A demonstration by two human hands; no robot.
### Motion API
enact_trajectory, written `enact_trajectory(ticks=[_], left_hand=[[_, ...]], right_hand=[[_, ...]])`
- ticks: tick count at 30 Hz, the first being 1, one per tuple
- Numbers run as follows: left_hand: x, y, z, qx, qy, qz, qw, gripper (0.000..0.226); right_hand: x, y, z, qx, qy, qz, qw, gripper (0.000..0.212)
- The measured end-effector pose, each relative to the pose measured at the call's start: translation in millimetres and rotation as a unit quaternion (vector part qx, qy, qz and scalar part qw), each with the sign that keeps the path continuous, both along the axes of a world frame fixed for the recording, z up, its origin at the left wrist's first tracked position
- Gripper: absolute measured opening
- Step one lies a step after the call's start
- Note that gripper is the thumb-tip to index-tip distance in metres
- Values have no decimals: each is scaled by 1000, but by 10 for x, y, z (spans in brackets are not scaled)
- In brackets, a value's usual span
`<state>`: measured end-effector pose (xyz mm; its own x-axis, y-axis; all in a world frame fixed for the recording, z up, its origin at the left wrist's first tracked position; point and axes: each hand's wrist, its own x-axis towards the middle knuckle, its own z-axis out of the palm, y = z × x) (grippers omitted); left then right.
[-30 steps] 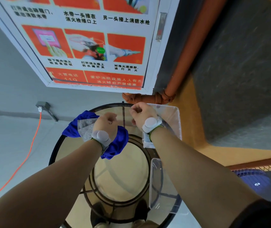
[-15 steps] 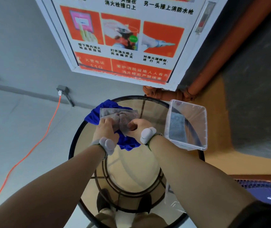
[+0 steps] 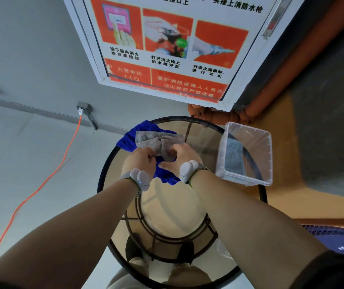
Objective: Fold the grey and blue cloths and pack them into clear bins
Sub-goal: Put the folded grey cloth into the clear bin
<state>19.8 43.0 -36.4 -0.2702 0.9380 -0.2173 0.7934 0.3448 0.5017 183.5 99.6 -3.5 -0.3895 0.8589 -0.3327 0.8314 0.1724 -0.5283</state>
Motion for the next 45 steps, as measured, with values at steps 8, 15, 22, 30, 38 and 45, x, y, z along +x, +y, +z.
enact_trajectory(ticks=[8,15,22,30,38,45], left_hand=[[-23,-192,127,117,-38,56,991,14],[38,-371,357,150,-101,147,973,11],[248,-591,471,201,-118,166,958,14],[287,-908,135,57,-100,129,985,6],[289,-1190,-195,-8,-14,71,997,24],[296,-1202,-133,57,-78,83,992,19]], right_hand=[[15,-180,-53,83,-14,-90,992,19],[256,-343,61,87,120,-200,969,10],[460,-567,237,-9,251,-286,925,24],[723,-856,87,-99,89,-231,964,24],[991,-1064,-269,-67,-90,-98,989,24],[997,-1065,-326,8,4,-166,986,12]])
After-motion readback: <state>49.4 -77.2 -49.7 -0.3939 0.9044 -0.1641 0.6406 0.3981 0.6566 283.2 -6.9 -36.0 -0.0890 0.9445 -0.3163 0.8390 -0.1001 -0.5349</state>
